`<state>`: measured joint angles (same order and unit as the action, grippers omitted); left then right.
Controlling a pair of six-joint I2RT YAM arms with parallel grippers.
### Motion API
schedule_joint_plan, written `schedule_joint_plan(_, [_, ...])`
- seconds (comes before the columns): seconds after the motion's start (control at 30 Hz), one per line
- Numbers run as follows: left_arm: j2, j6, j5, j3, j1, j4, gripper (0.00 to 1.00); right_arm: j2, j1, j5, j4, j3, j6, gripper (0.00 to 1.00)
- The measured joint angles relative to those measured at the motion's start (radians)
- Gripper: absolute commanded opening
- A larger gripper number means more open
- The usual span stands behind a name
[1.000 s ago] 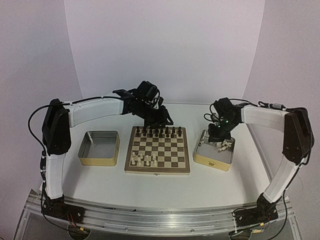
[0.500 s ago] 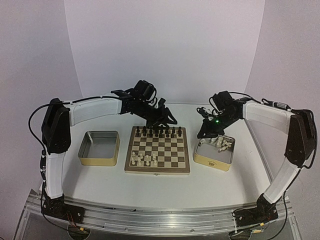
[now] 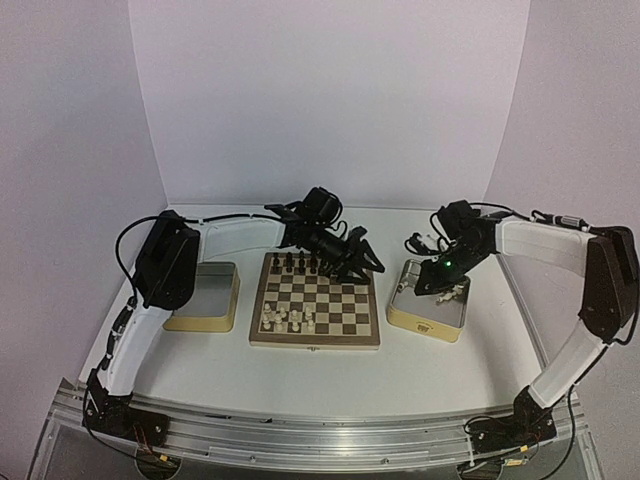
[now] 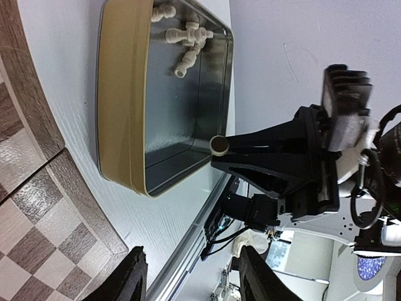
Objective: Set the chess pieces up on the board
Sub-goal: Place the chess piece on the chessboard.
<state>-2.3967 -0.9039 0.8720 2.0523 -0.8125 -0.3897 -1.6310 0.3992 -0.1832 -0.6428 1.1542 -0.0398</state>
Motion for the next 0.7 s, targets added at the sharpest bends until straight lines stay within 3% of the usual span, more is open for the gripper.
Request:
schedule_joint_plan(0.23, [-0.041, -0.080, 0.079, 0.035, -0.014, 0.079, 0.52, 0.068, -0.011, -0.013, 0.032, -0.053, -0.083, 0.03])
schedule_joint_plan(0.7, [-0.064, -0.195, 0.157, 0.045, -0.011, 0.239, 0.53, 0.106, -0.013, -0.242, 0.075, -0.052, -0.118, 0.05])
